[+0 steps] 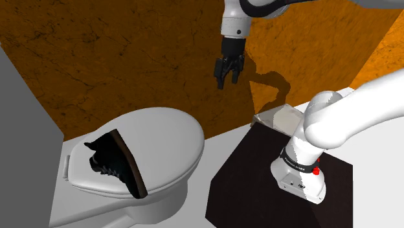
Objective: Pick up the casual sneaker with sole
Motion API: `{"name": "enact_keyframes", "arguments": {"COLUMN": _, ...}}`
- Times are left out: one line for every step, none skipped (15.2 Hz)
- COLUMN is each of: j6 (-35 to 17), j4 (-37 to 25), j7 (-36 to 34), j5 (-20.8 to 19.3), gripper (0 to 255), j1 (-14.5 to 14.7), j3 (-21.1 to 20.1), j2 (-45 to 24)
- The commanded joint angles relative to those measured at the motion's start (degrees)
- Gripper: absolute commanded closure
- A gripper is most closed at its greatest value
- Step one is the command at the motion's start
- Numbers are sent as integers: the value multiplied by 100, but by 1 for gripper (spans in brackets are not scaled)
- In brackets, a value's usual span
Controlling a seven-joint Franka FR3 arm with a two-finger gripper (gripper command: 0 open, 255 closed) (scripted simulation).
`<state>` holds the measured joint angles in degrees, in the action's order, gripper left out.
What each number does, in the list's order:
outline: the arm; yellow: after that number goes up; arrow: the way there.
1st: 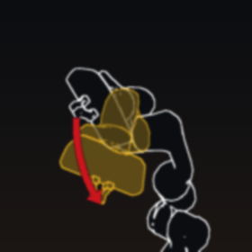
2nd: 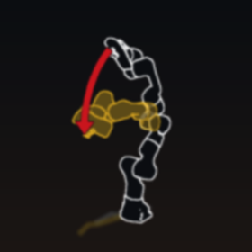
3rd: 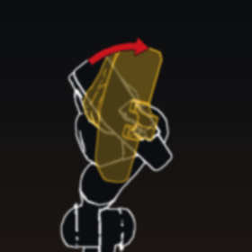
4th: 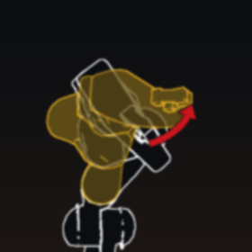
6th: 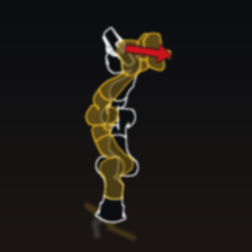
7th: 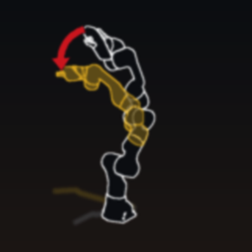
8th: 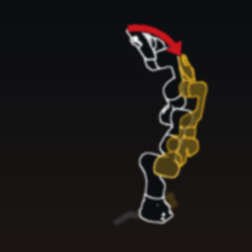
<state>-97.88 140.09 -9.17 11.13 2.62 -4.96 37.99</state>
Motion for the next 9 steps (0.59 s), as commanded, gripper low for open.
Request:
{"name": "enact_keyframes", "arguments": {"j6": -268, "j4": -59, "j7": -196, "j5": 118, "gripper": 0, "j1": 97, "j3": -230, "j2": -265}}
{"name": "enact_keyframes", "arguments": {"j6": -382, "j4": -102, "j7": -297, "j5": 168, "gripper": 0, "j1": 144, "j3": -344, "j2": -393}}
{"name": "enact_keyframes", "arguments": {"j6": -496, "j4": -152, "j7": -398, "j5": 211, "gripper": 0, "j1": 190, "j3": -456, "j2": -528}}
{"name": "enact_keyframes", "arguments": {"j6": -608, "j4": -209, "j7": -500, "j5": 248, "gripper": 0, "j1": 232, "j3": -569, "j2": -668}}
{"name": "enact_keyframes", "arguments": {"j6": -718, "j4": -273, "j7": -602, "j5": 279, "gripper": 0, "j1": 271, "j3": -680, "j2": -814}}
{"name": "enact_keyframes", "arguments": {"j6": -827, "j4": -343, "j7": -705, "j5": 302, "gripper": 0, "j1": 307, "j3": -792, "j2": -964}}
{"name": "enact_keyframes", "arguments": {"j6": -934, "j4": -421, "j7": -810, "j5": 318, "gripper": 0, "j1": 339, "j3": -903, "j2": -1120}}
{"name": "enact_keyframes", "arguments": {"j6": -1038, "j4": -505, "j7": -917, "j5": 326, "gripper": 0, "j1": 370, "j3": -1013, "j2": -1281}}
{"name": "enact_keyframes", "arguments": {"j6": -1140, "j4": -595, "j7": -1026, "j5": 324, "gripper": 0, "j1": 399, "j3": -1120, "j2": -1446}}
